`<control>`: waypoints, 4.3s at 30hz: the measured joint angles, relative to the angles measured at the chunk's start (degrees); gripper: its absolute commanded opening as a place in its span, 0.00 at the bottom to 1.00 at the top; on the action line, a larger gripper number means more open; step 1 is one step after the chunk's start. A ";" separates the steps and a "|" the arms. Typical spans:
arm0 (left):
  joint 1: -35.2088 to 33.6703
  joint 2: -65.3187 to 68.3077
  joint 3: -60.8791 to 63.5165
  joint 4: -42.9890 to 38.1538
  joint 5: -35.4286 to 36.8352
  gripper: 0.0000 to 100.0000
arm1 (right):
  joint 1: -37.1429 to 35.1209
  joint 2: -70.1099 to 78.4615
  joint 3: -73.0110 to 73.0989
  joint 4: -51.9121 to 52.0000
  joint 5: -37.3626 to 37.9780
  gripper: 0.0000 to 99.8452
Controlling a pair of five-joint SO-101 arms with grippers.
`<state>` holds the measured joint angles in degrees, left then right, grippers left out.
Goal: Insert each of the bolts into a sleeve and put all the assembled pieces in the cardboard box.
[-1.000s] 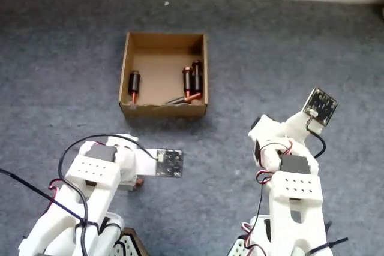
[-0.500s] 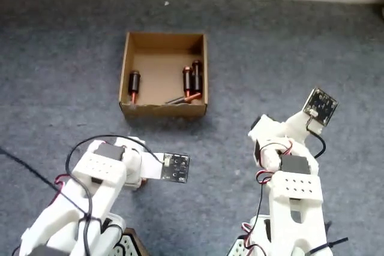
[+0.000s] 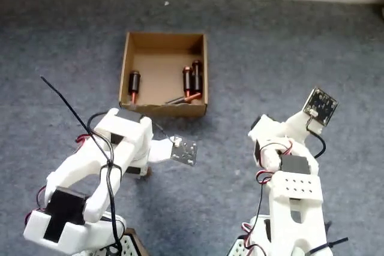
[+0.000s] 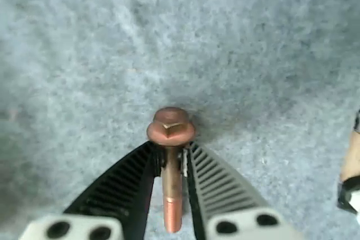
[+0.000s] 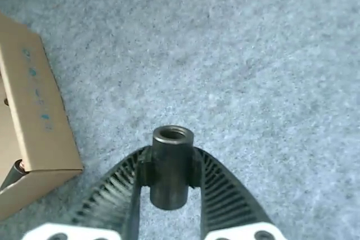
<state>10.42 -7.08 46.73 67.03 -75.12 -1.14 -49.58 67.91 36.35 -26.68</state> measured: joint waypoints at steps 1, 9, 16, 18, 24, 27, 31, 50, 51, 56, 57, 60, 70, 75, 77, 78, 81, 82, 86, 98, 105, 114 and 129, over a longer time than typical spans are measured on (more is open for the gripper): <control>0.09 0.00 -0.62 0.26 0.88 0.00 | 0.00 -0.18 0.00 0.00 0.00 0.01; 0.18 -12.84 -3.43 0.44 17.14 0.00 | -0.79 -0.26 0.00 0.00 5.98 0.01; 0.18 -28.40 -3.43 -1.05 39.12 0.00 | -11.52 -0.44 0.00 0.00 13.98 0.01; 0.09 -31.74 -3.43 -1.85 45.98 0.00 | -14.77 -0.44 0.00 0.00 15.30 0.01; -1.58 -41.14 -2.11 -5.36 63.82 0.00 | -21.98 -0.53 0.00 0.00 17.49 0.01; -1.41 -48.00 2.37 -8.44 67.87 0.00 | -23.38 -1.14 0.00 0.00 17.49 0.01; -0.53 -60.48 10.99 -12.13 69.54 0.00 | -25.76 -7.91 2.99 0.00 17.49 0.01; 1.49 -79.82 16.88 -26.90 89.93 0.00 | -42.37 -38.42 25.32 -17.05 26.64 0.01; 3.25 -79.82 16.88 -27.08 90.02 0.00 | -42.90 -39.65 26.64 -18.20 28.13 0.01; 9.85 -79.82 16.88 -27.25 90.02 0.00 | -44.31 -46.15 28.04 -23.74 35.43 0.01; 10.55 -79.82 16.88 -27.25 90.02 0.00 | -44.31 -47.56 28.04 -24.09 36.22 0.01; 12.75 -79.82 16.88 -27.25 90.02 0.00 | -44.40 -51.08 28.13 -24.35 36.84 0.01; 14.68 -80.00 16.79 -27.34 89.93 0.00 | -44.48 -54.24 28.13 -17.58 36.92 0.01; 14.77 -80.00 13.27 -25.05 90.02 0.00 | -44.31 -54.24 28.13 -17.41 36.92 0.01; 14.86 -80.00 11.87 -23.47 90.02 0.00 | -44.31 -54.24 28.13 -17.41 36.92 0.01; 14.86 -80.00 11.34 -22.95 90.02 0.00 | -44.31 -54.24 28.13 -17.41 36.92 0.01; 14.77 -80.00 10.11 -21.19 90.02 0.00 | -44.31 -54.24 28.13 -17.41 36.92 0.01; 14.86 -80.00 9.93 -20.40 90.02 0.00 | -44.31 -54.24 28.13 -17.41 36.92 0.01; 15.38 -80.00 9.85 -18.02 90.02 0.00 | -44.31 -54.24 28.13 -17.41 36.92 0.01; 17.67 -80.88 12.84 -17.67 89.85 0.00 | -44.40 -54.07 28.13 -17.23 37.01 0.01; 17.85 -80.70 13.71 -17.58 89.93 0.00 | -46.07 -54.33 28.13 -17.41 36.84 0.01; 17.85 -80.70 14.42 -17.85 89.93 0.22 | -46.07 -54.33 28.13 -17.23 36.84 0.01; 5.80 -80.70 9.93 -5.10 85.27 0.24 | -33.58 -54.33 28.13 -11.87 25.32 0.01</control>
<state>16.22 -87.78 56.66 61.93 10.15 -34.73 -103.91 96.04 24.48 -1.36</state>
